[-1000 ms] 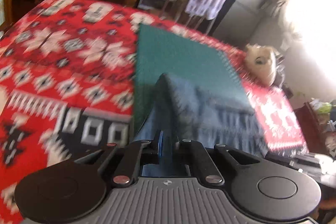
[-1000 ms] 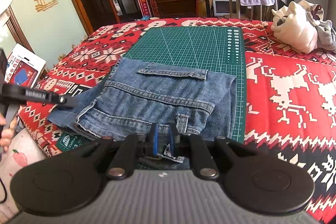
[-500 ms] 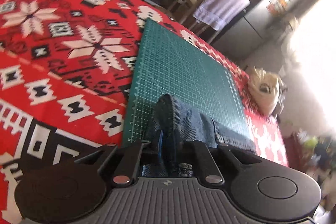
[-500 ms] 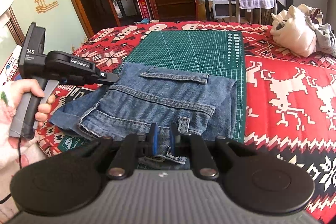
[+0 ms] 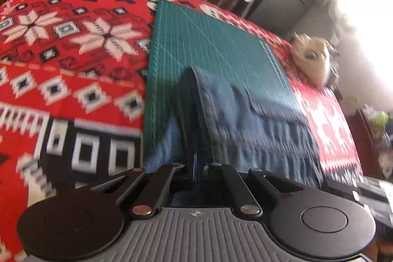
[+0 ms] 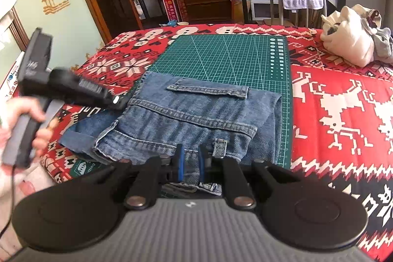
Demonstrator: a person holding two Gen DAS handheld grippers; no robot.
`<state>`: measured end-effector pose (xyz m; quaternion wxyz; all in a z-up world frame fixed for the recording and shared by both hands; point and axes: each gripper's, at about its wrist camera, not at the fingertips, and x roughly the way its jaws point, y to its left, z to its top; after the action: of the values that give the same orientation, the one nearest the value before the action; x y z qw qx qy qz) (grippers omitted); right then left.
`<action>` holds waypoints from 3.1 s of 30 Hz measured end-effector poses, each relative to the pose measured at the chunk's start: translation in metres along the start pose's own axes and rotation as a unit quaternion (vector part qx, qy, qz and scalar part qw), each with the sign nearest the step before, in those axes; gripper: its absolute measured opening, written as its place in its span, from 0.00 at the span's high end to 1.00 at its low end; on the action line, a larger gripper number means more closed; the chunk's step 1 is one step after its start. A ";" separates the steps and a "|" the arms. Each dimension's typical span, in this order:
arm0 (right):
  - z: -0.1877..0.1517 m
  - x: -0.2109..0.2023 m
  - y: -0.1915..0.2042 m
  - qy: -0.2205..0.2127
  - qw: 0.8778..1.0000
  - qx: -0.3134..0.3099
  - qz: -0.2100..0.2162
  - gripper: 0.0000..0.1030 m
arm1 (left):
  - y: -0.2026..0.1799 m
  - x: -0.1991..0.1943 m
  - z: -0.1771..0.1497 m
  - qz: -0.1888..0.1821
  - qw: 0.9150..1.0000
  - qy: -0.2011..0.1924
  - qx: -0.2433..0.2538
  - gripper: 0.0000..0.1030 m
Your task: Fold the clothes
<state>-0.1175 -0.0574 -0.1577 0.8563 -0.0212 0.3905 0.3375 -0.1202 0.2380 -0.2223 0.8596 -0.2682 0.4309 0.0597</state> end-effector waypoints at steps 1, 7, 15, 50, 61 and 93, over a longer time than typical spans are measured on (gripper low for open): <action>0.000 0.000 0.000 0.001 1.000 0.001 0.000 0.87 | -0.001 -0.003 -0.003 0.001 1.000 0.003 0.001 0.97; 0.000 0.002 0.002 0.003 1.000 -0.003 0.004 0.87 | -0.004 -0.017 -0.020 0.006 1.000 0.015 0.004 0.97; -0.001 -0.005 0.004 -0.003 1.000 -0.001 0.001 0.78 | -0.020 -0.042 -0.027 0.020 0.999 0.014 0.036 0.93; 0.056 0.011 -0.007 0.039 0.995 -0.064 -0.069 0.00 | -0.096 -0.009 0.023 0.064 0.971 -0.076 0.218 0.16; 0.118 0.054 -0.024 0.137 0.988 -0.036 -0.054 0.00 | -0.109 -0.007 0.075 0.107 0.929 -0.099 0.341 0.16; 0.153 0.055 -0.030 0.245 0.954 0.062 -0.158 0.05 | -0.059 0.006 0.073 0.136 0.952 0.172 0.214 0.56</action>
<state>0.0264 -0.0035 -0.0957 0.7760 -0.1117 0.6004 0.1575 -0.0450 0.2242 -0.1670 0.7934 -0.0231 0.6072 0.0350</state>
